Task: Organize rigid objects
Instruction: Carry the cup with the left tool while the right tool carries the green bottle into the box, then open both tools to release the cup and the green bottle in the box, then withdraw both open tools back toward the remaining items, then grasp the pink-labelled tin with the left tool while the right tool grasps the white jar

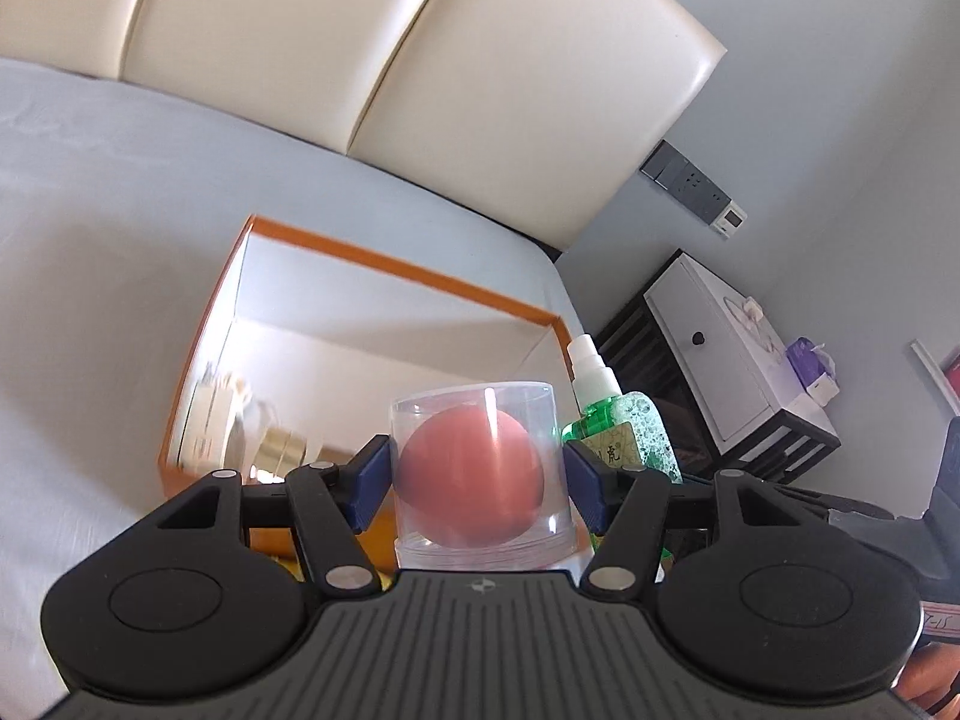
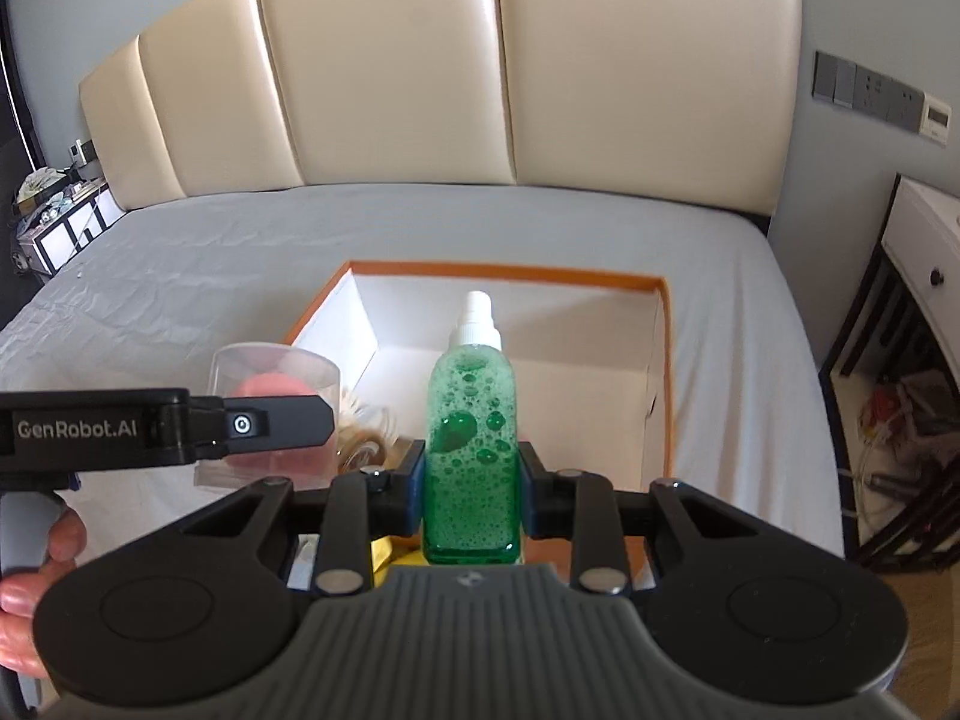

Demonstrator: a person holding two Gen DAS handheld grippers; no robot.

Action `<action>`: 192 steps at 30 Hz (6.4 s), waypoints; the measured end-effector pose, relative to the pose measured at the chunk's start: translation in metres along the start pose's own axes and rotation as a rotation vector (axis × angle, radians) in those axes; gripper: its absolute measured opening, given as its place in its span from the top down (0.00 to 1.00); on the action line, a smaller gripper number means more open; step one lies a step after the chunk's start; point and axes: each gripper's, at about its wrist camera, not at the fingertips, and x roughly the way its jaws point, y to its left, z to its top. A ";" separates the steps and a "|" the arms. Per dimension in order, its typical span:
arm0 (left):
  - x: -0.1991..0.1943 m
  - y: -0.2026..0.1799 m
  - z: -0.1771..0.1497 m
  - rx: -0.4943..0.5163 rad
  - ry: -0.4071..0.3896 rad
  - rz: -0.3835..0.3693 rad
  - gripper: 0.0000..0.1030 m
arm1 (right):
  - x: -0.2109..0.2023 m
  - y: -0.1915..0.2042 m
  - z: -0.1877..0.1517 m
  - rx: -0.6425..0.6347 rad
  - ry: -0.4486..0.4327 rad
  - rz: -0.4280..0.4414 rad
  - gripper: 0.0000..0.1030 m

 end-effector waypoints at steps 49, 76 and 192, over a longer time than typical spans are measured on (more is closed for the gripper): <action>0.134 0.026 0.028 -0.006 0.175 0.065 0.31 | 0.116 -0.034 0.022 -0.313 0.133 -0.214 0.69; 0.122 0.018 0.031 0.021 0.112 0.068 0.13 | 0.101 -0.033 0.018 -0.272 0.099 -0.215 0.54; 0.050 0.023 -0.143 -0.229 0.211 0.098 0.40 | 0.069 -0.042 -0.152 0.249 0.238 -0.003 0.80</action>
